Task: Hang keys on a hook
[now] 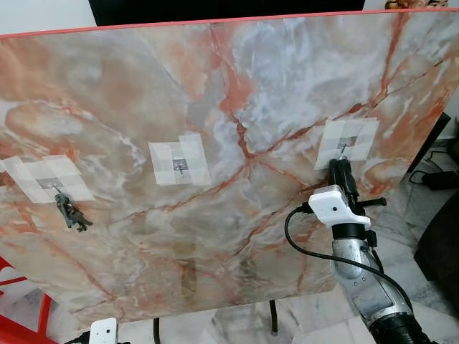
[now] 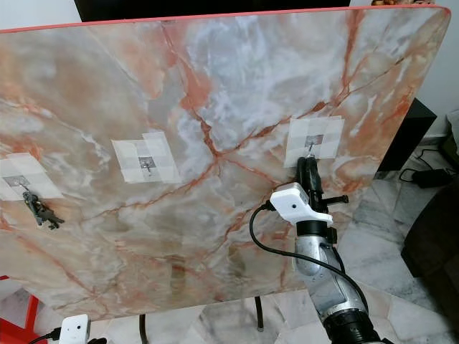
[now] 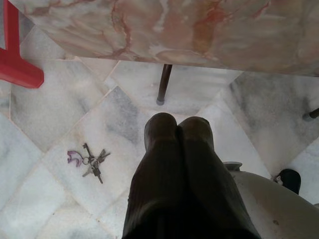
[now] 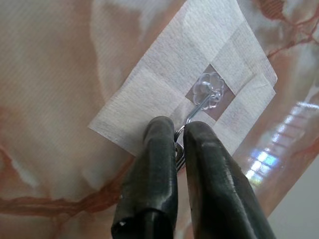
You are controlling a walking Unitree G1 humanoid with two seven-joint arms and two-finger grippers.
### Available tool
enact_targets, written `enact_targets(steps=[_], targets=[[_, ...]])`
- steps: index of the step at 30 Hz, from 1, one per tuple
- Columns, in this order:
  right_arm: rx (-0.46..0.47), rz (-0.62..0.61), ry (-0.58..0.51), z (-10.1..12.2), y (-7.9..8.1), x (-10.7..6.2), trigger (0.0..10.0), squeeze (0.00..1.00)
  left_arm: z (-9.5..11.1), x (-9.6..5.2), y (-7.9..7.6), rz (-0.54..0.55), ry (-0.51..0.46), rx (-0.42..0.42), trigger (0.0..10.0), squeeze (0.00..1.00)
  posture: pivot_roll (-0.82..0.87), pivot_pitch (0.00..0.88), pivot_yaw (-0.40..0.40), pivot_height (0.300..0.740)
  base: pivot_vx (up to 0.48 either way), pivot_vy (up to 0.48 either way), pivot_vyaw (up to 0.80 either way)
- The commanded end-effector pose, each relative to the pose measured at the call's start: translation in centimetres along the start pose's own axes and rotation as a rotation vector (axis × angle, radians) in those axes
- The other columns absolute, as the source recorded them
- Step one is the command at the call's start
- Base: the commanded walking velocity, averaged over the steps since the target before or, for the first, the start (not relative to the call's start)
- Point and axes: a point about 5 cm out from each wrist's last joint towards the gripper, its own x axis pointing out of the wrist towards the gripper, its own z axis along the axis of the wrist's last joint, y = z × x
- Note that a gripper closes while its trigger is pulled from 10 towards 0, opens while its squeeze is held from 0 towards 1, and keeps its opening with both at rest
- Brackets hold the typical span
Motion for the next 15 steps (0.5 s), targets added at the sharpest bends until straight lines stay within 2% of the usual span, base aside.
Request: enact_targets(steps=[1, 9, 13, 15], targets=[[0.014, 0.007, -0.003, 0.2, 0.1, -0.1, 10.0, 1.0, -0.5, -0.2, 0.5, 0.008, 0.017, 0.007, 10.0, 0.0, -0.03, 0.0, 0.029, 0.74, 0.0, 0.0, 0.0], [0.064, 0.031, 0.047, -0.5, 0.3, -1.4, 10.0, 1.0, -0.5, -0.2, 0.4, 0.004, 0.021, 0.007, 10.0, 0.0, -0.04, 0.0, 0.029, 0.74, 0.0, 0.0, 0.0], [0.115, 0.045, 0.063, -0.5, 0.2, -2.7, 10.0, 1.0, -0.5, -0.2, 0.4, 0.002, 0.021, 0.008, 10.0, 0.0, -0.04, 0.0, 0.026, 0.74, 0.0, 0.0, 0.0], [0.151, 0.072, 0.083, -0.6, 0.2, -3.9, 10.0, 1.0, -0.5, -0.2, 0.4, 0.002, 0.021, 0.007, 10.0, 0.0, -0.04, 0.0, 0.024, 0.74, 0.0, 0.0, 0.0]])
